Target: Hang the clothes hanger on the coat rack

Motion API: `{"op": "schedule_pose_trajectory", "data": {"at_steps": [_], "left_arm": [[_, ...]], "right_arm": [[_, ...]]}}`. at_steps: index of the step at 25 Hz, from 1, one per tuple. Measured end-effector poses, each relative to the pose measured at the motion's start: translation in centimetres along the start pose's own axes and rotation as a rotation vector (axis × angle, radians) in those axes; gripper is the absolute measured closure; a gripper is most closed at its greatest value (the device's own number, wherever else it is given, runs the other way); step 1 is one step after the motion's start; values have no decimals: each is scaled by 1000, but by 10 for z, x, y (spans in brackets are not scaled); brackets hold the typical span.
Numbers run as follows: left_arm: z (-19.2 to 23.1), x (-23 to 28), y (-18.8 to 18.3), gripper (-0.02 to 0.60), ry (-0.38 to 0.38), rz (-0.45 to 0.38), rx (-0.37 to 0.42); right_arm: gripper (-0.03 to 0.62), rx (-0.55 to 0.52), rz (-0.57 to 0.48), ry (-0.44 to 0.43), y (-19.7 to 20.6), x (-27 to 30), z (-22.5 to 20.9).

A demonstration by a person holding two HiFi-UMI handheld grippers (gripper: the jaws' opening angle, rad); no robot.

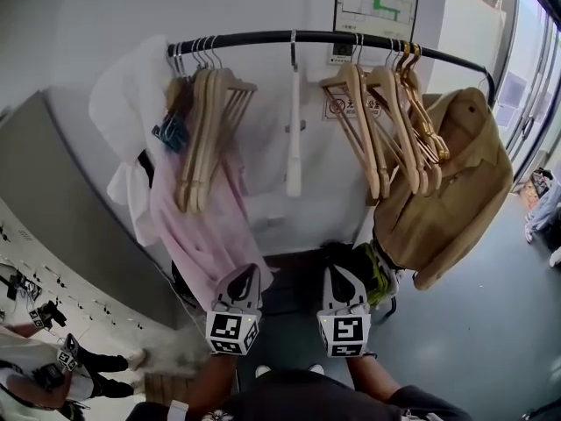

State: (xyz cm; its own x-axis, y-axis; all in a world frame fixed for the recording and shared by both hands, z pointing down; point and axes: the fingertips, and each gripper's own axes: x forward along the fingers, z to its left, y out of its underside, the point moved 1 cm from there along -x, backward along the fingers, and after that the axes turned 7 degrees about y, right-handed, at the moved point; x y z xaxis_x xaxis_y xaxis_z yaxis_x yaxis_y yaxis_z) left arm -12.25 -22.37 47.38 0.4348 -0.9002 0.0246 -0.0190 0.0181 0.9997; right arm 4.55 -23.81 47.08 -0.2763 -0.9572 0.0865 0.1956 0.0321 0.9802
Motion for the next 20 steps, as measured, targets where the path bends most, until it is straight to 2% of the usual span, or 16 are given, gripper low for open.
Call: {"op": "schedule_pose_trajectory", "data": {"at_steps": [10,20], "left_arm": [[-11,-7,1,571,-11,1,-23],[-15,-7,2,571,-7,9,-10]], "right_arm": [[580,-13,-12,16,-2,1,-12],[582,-11,-15,-4,-4,2,-8]]}}
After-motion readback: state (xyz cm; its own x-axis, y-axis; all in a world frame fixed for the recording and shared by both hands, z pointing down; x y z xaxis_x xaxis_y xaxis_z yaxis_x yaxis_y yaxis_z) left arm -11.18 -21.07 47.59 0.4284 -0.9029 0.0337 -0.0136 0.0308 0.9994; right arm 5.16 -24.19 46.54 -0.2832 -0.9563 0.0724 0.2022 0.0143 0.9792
